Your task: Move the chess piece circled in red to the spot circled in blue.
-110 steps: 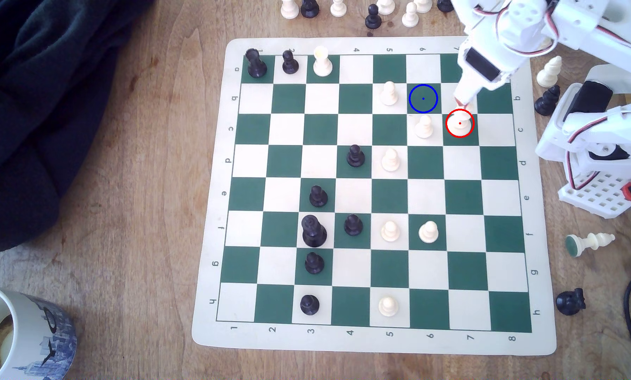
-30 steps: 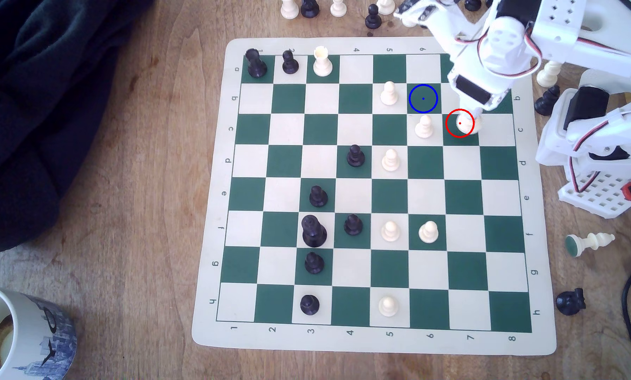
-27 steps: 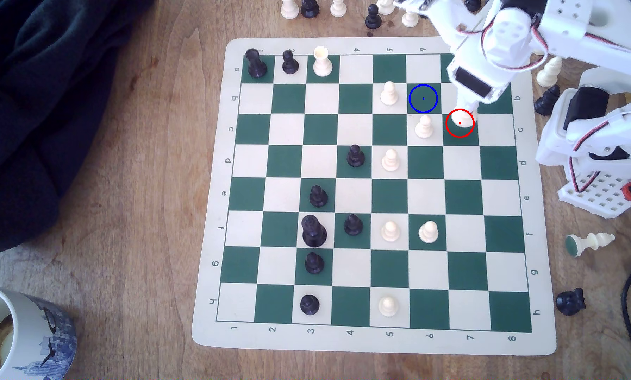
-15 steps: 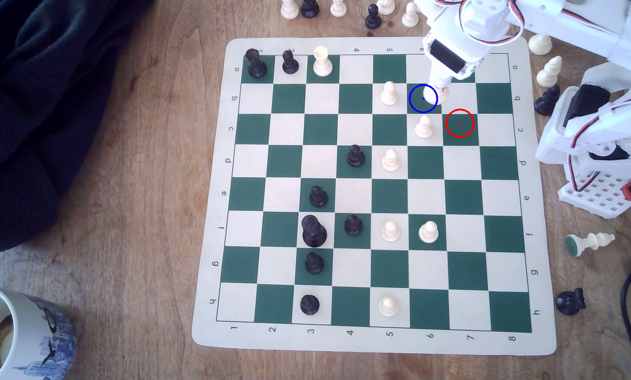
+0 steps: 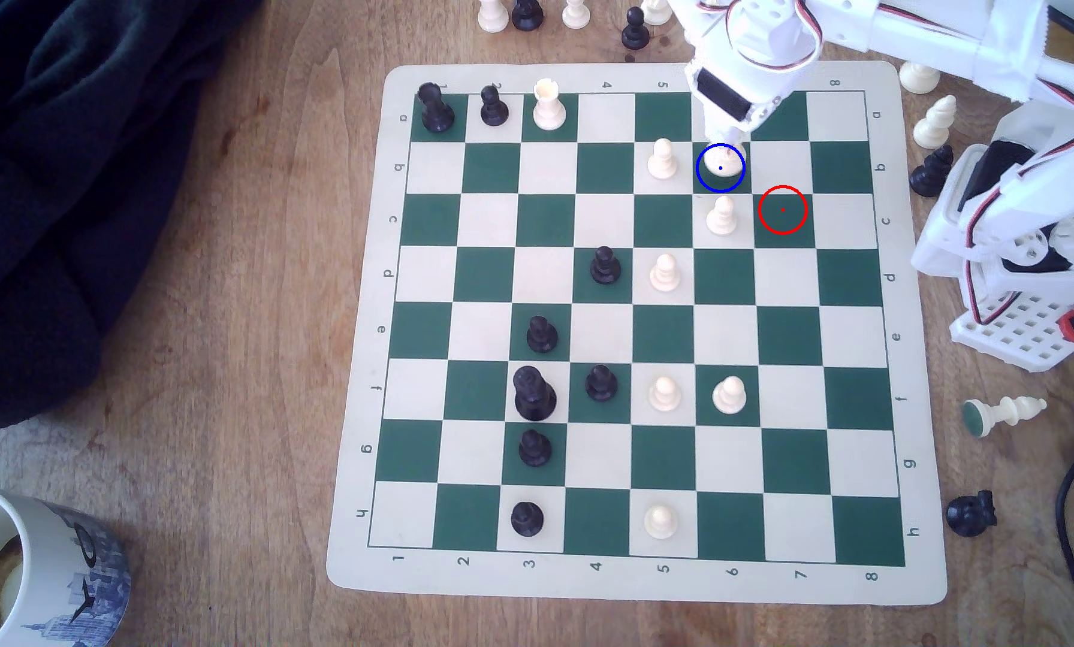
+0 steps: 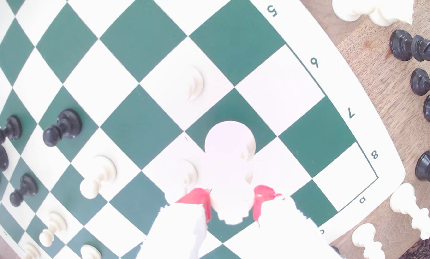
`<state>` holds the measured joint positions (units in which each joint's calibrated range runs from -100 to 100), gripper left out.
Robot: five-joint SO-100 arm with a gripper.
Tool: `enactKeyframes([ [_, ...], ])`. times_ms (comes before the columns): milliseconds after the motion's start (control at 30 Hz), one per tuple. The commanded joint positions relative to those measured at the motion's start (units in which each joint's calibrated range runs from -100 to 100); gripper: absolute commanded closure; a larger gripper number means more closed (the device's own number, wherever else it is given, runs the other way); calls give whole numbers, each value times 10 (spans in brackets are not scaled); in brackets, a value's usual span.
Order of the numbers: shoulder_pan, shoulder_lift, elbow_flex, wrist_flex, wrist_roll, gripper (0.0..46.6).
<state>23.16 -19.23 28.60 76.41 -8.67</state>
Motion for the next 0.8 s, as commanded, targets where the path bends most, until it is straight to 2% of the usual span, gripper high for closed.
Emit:
enactKeyframes([
  [0, 4, 4, -11, -20, 4, 464],
  [767, 9, 28, 35, -49, 13, 464],
])
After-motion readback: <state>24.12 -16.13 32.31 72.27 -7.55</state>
